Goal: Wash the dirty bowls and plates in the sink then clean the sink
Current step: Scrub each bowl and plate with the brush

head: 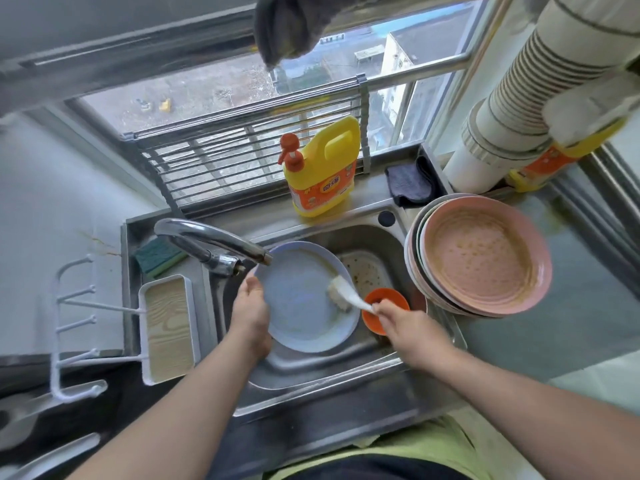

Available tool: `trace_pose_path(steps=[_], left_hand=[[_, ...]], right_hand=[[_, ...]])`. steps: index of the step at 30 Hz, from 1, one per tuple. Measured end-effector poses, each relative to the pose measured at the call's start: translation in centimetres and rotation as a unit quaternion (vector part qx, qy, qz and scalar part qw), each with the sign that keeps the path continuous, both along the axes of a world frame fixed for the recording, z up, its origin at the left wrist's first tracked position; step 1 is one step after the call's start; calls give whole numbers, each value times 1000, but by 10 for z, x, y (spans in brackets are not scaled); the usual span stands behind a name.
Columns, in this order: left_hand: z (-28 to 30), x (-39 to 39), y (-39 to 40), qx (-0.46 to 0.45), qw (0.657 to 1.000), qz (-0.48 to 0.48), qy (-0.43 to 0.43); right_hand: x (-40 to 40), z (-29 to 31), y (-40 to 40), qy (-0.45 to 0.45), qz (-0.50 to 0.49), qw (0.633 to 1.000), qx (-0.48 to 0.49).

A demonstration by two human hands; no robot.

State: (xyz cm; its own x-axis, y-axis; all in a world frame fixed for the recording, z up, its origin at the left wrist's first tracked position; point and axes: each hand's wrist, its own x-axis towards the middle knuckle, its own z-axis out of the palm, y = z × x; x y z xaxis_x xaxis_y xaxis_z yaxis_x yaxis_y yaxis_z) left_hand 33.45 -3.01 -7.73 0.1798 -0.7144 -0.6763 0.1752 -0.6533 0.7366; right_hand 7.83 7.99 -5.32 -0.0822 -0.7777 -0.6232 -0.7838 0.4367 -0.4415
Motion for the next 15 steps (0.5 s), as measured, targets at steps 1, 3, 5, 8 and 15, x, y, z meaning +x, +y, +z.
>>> trace_pose_path(steps=[1, 3, 5, 8, 15], left_hand=[[4, -9, 3, -2, 1000, -8, 7], [14, -29, 8, 4, 999, -15, 32], [22, -38, 6, 38, 998, 14, 44], [13, -19, -7, 53, 995, 72, 41], [11, 14, -3, 11, 1000, 28, -7]], right_hand=[[3, -1, -17, 9, -12, 1000, -20], [29, 4, -45, -23, -22, 998, -53], [72, 8, -44, -104, -12, 993, -56], [99, 18, 7, -183, -9, 982, -54], [-3, 13, 14, -26, -17, 996, -85]])
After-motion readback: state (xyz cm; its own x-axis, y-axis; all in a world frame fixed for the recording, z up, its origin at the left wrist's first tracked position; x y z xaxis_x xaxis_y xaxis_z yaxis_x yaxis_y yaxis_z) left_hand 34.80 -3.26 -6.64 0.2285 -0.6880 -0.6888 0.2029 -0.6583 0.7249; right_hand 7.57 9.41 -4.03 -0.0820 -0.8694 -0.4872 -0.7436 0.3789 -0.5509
